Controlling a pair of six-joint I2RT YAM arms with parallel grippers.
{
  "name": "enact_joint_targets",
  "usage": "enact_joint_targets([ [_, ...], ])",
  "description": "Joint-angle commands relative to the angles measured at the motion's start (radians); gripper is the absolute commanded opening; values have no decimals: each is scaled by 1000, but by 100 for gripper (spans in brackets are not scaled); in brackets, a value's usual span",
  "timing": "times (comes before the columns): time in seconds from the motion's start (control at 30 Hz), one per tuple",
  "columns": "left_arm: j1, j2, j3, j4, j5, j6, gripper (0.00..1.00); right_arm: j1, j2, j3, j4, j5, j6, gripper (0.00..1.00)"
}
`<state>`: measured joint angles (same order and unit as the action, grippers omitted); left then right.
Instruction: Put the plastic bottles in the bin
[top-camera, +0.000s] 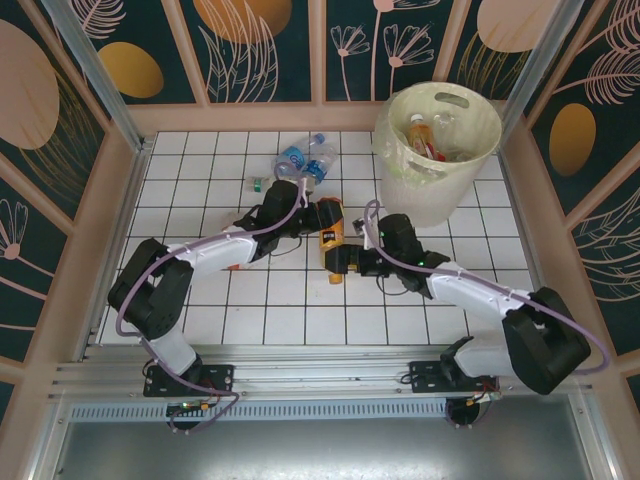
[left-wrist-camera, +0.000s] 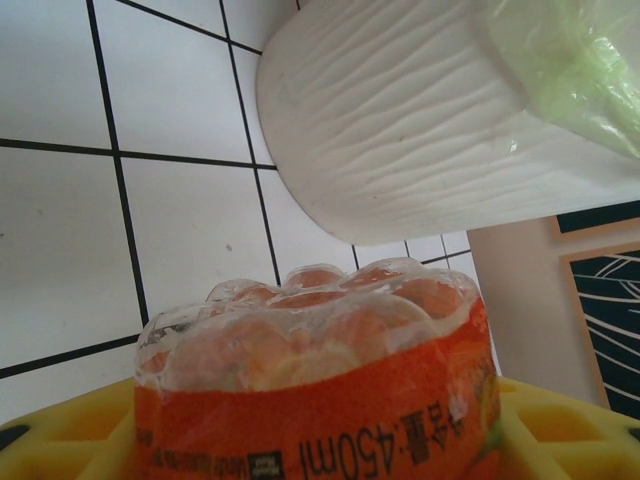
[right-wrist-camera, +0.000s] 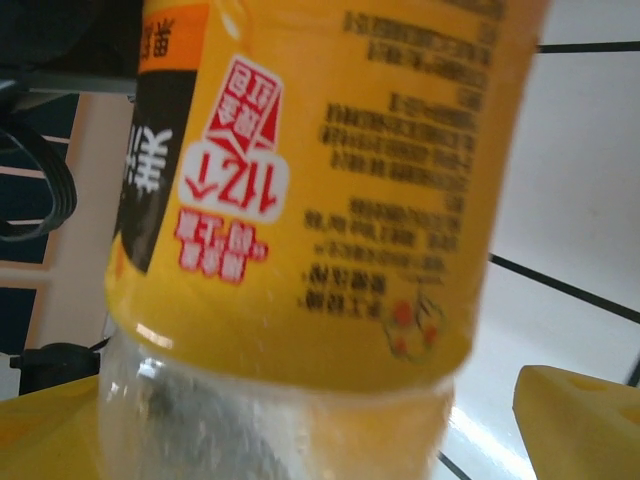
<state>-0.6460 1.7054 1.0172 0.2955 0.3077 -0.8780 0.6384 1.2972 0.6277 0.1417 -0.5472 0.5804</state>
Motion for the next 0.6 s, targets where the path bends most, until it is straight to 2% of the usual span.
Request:
enact_joint_targets([
  [0.0, 5, -33, -18, 56, 21, -40, 60, 11, 24, 36, 102, 20, 35, 93],
  [0.13, 6, -39, -36, 74, 28, -56, 60, 13, 55, 52, 130, 26, 54, 86],
  [0.43, 5, -44, -39, 103, 24, -70, 61, 20, 83, 79, 119, 17, 65, 56],
  [0.57, 6, -43, -39, 118, 27, -82, 67, 21, 73, 78, 106, 16, 64, 54],
])
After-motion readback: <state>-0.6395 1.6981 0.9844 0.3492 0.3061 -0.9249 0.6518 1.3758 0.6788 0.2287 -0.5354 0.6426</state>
